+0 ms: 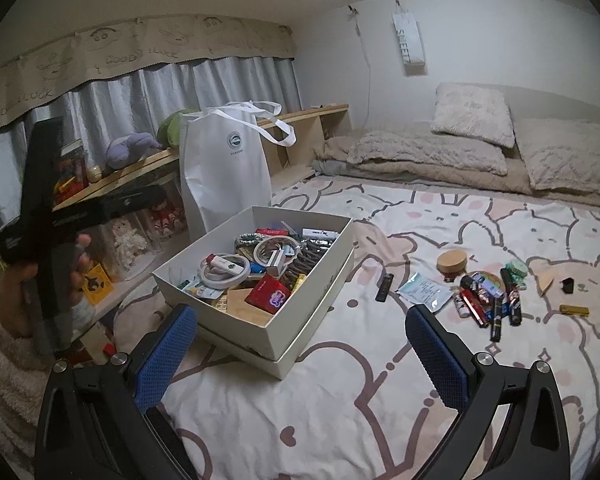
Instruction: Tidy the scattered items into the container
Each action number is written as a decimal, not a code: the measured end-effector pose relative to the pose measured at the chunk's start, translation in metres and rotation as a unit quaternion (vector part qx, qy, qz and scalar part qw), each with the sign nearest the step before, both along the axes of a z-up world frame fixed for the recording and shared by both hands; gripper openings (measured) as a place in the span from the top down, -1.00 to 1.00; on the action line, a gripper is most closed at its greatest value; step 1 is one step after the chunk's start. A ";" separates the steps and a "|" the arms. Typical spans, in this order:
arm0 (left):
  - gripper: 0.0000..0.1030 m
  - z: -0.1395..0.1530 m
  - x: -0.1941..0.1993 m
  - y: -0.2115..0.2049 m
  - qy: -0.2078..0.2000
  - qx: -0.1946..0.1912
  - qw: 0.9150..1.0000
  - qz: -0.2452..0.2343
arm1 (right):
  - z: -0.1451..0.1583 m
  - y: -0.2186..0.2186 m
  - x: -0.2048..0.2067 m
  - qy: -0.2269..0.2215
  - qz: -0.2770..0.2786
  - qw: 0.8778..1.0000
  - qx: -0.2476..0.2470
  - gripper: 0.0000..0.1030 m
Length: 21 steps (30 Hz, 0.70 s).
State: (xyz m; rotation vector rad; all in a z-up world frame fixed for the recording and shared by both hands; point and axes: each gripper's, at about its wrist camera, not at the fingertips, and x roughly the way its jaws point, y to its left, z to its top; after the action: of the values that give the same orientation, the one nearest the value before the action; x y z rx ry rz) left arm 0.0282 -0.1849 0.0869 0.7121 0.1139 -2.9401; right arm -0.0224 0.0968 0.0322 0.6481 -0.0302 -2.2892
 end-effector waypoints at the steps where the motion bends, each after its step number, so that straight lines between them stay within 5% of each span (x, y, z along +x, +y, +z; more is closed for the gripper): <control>1: -1.00 -0.001 0.006 0.003 0.003 0.000 1.000 -0.003 | 0.001 0.001 0.003 0.004 -0.002 1.000 0.001 -1.00; 10: -1.00 -0.015 0.047 0.040 0.019 -0.070 0.997 -0.012 | 0.006 0.014 0.024 0.030 -0.013 0.999 0.003 -1.00; 21: -1.00 -0.040 0.083 0.054 0.032 -0.087 0.996 0.000 | -0.003 0.017 0.039 0.034 -0.017 0.999 0.010 -1.00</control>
State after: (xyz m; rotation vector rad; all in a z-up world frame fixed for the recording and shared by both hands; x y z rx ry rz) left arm 0.1114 -0.1305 0.0469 0.5931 -0.1366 -2.9274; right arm 0.0161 0.1136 0.0292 0.5838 0.0132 -2.3457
